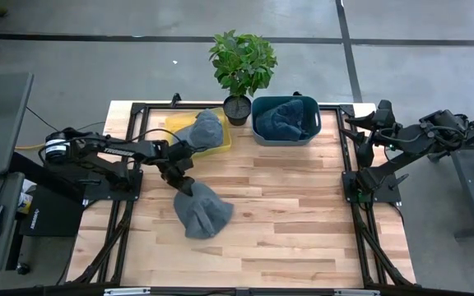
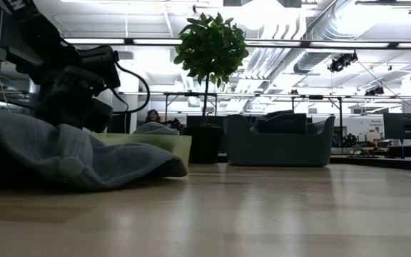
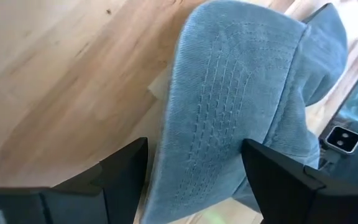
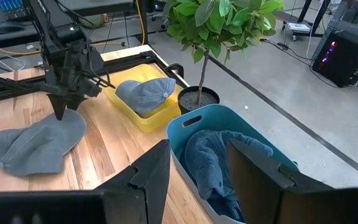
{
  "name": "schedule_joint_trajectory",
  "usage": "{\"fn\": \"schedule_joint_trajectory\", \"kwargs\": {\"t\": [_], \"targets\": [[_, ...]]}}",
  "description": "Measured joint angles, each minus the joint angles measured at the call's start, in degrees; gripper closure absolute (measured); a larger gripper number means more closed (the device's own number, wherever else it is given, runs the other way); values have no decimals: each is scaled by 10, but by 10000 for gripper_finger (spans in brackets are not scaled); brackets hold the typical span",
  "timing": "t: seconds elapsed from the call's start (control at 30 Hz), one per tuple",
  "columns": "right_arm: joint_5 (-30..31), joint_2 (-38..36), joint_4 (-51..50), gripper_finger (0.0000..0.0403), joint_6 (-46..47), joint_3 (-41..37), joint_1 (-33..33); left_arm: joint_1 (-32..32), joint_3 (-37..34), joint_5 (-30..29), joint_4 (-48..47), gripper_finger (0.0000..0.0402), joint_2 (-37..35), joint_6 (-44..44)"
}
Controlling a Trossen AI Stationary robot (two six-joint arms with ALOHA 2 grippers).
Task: Pick & Place hat
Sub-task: Put the gray cap into the yellow bin
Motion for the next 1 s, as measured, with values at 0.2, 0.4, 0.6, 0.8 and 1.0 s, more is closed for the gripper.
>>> {"fn": "schedule_joint_trajectory", "kwargs": {"t": [0.2,0.4,0.6,0.8,1.0], "targets": [[0,0,0,249,1,0,0,0,-3,14,17,203,0,-2],[2,0,0,249,1,0,0,0,-3,47,23,330,-1,1],[2,0,0,249,-1,0,0,0,-1,97,41,387,-1,3],[2,0,0,249,-1,0,0,0,14,108,51,394,-5,-13],[3,0,-1,249,-7,0,0,0,63,125,45,394,-8,-19]]}}
